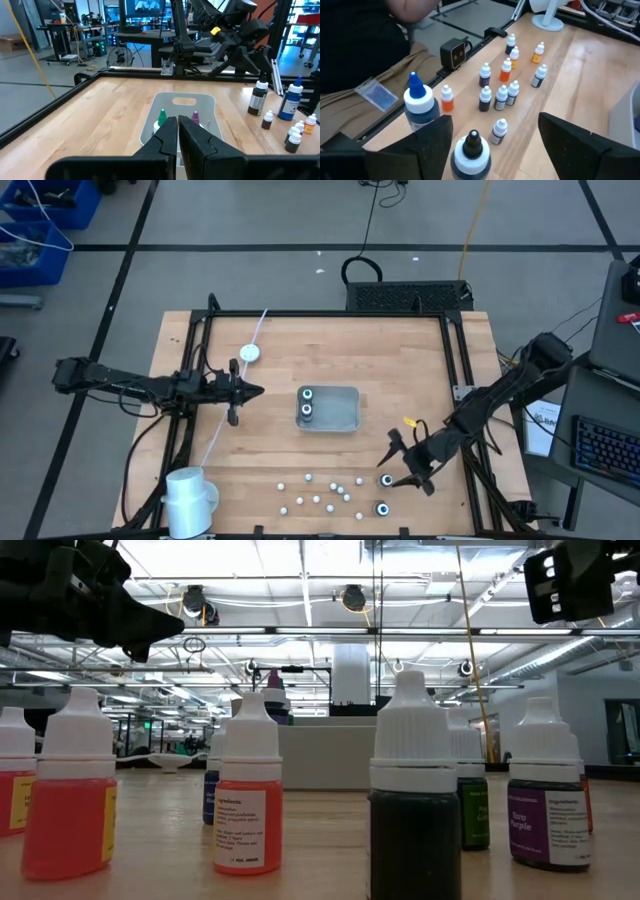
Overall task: Pick & Place food coloring
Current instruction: Put the large black food coloring bottle into the gray container
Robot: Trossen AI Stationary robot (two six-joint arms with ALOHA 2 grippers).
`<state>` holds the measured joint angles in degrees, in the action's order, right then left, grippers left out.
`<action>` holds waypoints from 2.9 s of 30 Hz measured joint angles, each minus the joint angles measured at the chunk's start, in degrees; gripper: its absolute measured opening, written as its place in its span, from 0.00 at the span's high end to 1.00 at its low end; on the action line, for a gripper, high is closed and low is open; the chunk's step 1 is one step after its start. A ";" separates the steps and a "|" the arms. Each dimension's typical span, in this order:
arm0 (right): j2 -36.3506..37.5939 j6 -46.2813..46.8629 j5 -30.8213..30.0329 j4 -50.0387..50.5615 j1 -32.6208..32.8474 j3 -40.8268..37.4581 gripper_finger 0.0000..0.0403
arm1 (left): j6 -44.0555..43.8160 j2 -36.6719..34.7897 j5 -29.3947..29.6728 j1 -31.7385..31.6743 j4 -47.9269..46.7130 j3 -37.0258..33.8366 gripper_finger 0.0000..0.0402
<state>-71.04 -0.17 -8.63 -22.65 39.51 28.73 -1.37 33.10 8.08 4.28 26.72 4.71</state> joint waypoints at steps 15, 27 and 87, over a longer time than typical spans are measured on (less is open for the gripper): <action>-6.12 5.32 2.70 -1.00 0.00 0.02 0.32 | 0.02 0.00 -0.03 0.01 -0.08 0.00 0.95; -6.92 4.37 2.71 -1.12 0.00 0.02 0.50 | 0.04 0.00 -0.02 0.01 -0.11 0.00 0.95; -15.15 -0.59 -1.55 3.34 -32.54 22.31 0.72 | 0.09 0.00 0.29 -0.01 -0.88 0.02 0.95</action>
<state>-86.19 -0.76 -10.18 -19.31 6.97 51.05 -1.28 33.10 8.37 4.27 25.83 4.73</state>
